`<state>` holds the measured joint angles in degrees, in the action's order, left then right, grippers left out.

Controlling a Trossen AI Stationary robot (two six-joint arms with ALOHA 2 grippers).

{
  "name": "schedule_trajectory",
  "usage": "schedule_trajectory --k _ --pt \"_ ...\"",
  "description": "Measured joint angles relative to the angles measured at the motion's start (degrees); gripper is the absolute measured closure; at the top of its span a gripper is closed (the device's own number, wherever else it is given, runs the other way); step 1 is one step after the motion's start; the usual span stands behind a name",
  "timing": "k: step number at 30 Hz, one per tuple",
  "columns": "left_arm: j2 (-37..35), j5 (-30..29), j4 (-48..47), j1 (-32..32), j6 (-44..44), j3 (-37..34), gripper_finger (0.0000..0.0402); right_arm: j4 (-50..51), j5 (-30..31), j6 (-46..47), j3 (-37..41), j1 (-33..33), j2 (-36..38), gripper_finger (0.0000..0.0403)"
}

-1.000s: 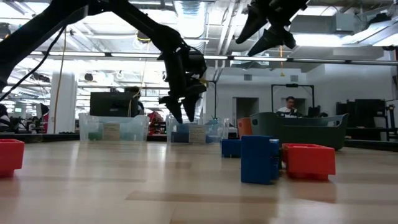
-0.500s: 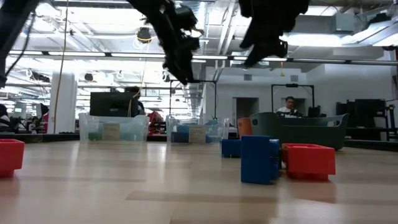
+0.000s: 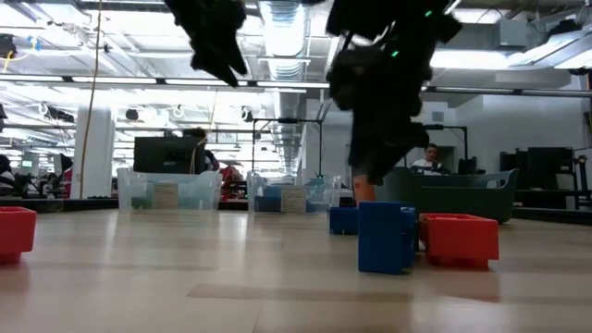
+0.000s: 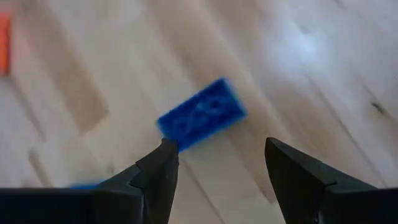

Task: Sort blocks
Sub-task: Put the blue game piece into the right transparent bin

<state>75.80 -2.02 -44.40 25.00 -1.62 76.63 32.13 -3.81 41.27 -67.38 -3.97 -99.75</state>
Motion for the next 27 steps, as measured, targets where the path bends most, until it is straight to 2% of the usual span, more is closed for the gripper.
schedule_trajectory --k 6,10,20,27 --pt "-4.8 -0.2 -3.2 -0.5 -1.0 -0.1 0.0141 0.3 -0.9 15.0 -3.3 1.1 -3.6 0.0152" --pt "-6.3 -0.2 -3.2 -0.5 -0.4 -0.1 0.0141 0.6 -0.8 20.4 -5.5 0.8 -6.2 0.0152" --pt "-5.8 0.0 -3.8 -0.5 2.7 -0.1 0.0141 3.6 1.5 28.9 -7.5 -1.4 -8.5 0.0152" --pt "-5.8 0.0 -3.7 -0.5 6.3 -0.1 0.0141 0.1 2.7 27.0 -7.5 -2.7 -8.5 0.0152"
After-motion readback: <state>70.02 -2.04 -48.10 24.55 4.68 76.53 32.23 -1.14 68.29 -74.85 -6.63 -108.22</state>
